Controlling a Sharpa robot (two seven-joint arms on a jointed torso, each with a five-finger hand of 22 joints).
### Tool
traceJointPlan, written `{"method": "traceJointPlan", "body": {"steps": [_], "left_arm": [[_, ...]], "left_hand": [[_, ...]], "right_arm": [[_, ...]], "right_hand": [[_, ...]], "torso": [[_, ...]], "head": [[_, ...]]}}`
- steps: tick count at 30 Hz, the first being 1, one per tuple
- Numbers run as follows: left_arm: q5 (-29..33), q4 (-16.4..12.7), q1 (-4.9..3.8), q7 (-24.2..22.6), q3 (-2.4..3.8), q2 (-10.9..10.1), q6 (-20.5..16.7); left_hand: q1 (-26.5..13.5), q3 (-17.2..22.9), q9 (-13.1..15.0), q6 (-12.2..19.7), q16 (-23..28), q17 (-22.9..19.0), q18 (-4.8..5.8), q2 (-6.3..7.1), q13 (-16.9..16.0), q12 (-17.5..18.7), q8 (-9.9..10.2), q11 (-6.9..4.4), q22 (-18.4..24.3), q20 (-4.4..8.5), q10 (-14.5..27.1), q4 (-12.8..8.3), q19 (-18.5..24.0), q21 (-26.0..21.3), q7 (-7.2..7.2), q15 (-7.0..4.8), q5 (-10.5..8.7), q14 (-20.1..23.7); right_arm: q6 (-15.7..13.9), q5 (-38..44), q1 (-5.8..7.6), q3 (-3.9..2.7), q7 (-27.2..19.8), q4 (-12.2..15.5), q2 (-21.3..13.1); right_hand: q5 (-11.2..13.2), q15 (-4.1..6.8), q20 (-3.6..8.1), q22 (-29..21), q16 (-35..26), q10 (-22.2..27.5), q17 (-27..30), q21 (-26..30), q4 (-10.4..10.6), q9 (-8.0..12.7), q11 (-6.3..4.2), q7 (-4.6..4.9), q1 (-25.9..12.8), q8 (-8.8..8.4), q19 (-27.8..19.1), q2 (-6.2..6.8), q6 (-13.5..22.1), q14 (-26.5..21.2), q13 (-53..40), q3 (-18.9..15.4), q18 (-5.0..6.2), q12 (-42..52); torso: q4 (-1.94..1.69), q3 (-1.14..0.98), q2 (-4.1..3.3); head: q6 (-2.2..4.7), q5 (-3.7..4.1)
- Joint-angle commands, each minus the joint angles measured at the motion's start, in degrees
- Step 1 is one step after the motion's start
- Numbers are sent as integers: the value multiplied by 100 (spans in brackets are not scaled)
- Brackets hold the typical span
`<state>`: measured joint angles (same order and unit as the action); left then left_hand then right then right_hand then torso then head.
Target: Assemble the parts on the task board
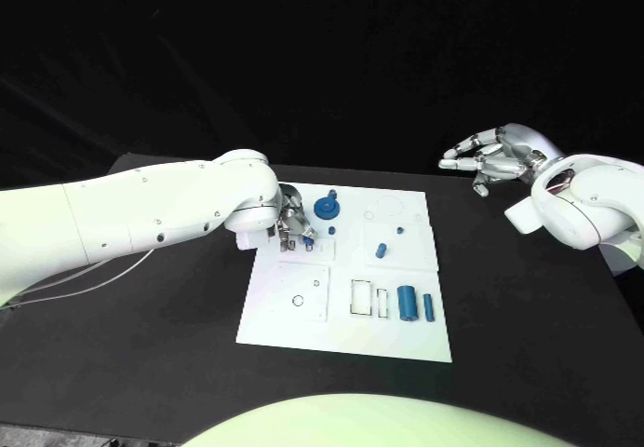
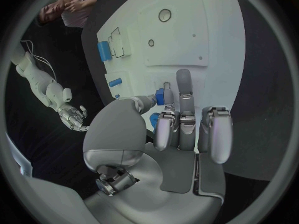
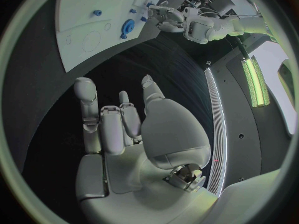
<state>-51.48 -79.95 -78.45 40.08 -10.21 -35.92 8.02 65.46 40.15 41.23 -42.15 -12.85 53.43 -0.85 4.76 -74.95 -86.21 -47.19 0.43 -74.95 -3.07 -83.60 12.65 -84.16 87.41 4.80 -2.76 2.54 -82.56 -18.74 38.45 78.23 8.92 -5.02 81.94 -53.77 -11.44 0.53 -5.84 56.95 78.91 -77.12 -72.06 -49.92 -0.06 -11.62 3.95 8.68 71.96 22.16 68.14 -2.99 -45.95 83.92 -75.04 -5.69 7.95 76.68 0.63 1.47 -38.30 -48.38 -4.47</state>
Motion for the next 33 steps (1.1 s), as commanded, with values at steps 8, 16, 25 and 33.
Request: {"method": "traceJointPlan", "body": {"steps": [8,16,25,33], "left_arm": [[-649,-71,57,-21,1,-20,-237],[-616,-50,92,15,1,5,-88],[-499,-51,104,50,0,13,93],[-507,-57,107,52,0,19,157]], "left_hand": [[-83,1055,-10,-27,37,12,-26,13,-730,-26,-32,-15,-1063,30,-67,-1013,-334,23,-54,5,22,-31],[-92,1058,-12,-32,38,13,-25,18,-735,-28,-35,-16,-1067,31,-71,-1016,-336,25,-55,4,22,-32],[-100,1064,-31,-34,40,16,-22,38,-748,-35,-32,-19,-1077,33,-84,-1042,-342,30,-56,2,22,-34],[-99,1060,-68,-40,43,21,-22,62,-758,-40,-16,-19,-1079,36,-96,-1082,-343,31,-54,1,22,-37]], "right_arm": [[53,65,-12,-1,-2,-7,8],[57,68,-14,-1,-2,-3,11],[60,68,-14,-1,0,0,8],[64,68,-14,-1,1,3,10]], "right_hand": [[-23,-19,-1,-5,-36,-8,5,19,-1,-5,2,5,20,32,-23,-27,26,153,-100,-27,82,-13],[-28,-20,-1,-5,-36,-14,0,23,6,-7,1,5,9,43,-20,-29,32,156,-103,-42,81,-8],[-34,-20,-2,-2,-32,-17,-9,22,13,-9,1,4,-1,53,-14,-35,35,159,-104,-52,80,-5],[-40,-19,-1,-3,-35,-20,-6,25,19,-11,0,3,-9,61,-12,-39,36,160,-105,-61,80,-2]], "torso": [[6,-2,-6],[9,1,-7],[5,-1,-7],[4,-1,-5]], "head": [[-7,-16],[-22,-19],[-39,-14],[-39,-18]]}}
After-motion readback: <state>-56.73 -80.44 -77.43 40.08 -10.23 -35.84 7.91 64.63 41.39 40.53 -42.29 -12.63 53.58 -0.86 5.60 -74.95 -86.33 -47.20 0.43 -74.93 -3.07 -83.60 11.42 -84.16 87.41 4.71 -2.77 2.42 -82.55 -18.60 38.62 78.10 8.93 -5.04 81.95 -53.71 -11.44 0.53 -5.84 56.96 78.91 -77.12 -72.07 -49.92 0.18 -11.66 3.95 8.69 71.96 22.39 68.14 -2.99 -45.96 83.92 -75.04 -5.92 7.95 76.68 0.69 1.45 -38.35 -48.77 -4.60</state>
